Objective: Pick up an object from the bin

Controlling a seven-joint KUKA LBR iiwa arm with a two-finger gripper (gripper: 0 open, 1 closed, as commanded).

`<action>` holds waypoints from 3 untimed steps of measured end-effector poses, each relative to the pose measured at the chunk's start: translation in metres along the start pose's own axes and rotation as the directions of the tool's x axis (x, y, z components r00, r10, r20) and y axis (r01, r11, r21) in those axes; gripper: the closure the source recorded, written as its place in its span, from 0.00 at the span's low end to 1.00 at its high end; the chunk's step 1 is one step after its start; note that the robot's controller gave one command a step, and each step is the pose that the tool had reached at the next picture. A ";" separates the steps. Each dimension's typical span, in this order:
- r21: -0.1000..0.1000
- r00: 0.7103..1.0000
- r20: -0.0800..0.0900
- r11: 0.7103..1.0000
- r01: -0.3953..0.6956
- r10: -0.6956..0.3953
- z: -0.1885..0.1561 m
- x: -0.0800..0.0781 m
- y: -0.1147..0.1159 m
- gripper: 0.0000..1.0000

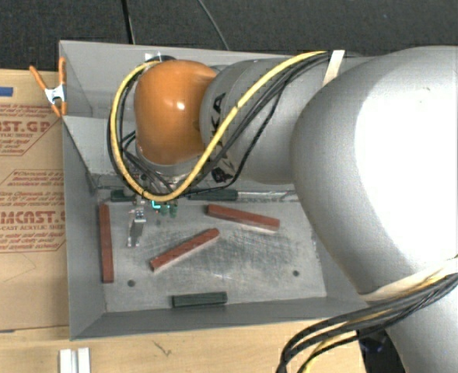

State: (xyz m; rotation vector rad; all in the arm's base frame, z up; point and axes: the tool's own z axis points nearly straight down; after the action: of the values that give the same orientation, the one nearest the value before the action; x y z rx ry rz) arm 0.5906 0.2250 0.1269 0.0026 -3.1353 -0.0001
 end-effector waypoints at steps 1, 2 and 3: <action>-0.002 1.000 0.007 1.000 -0.001 0.001 -0.004 -0.002 -0.001 0.00; -0.002 1.000 0.008 1.000 0.027 -0.027 0.016 0.068 -0.034 0.00; 0.000 0.970 0.006 0.970 0.242 -0.242 0.045 0.073 -0.044 0.00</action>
Offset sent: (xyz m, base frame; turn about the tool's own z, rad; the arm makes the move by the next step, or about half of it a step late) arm -0.0895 -0.0461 -0.0216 -0.0329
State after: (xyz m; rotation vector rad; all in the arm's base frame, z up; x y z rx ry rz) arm 0.5170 0.1807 0.0824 0.3862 -3.1178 -0.0021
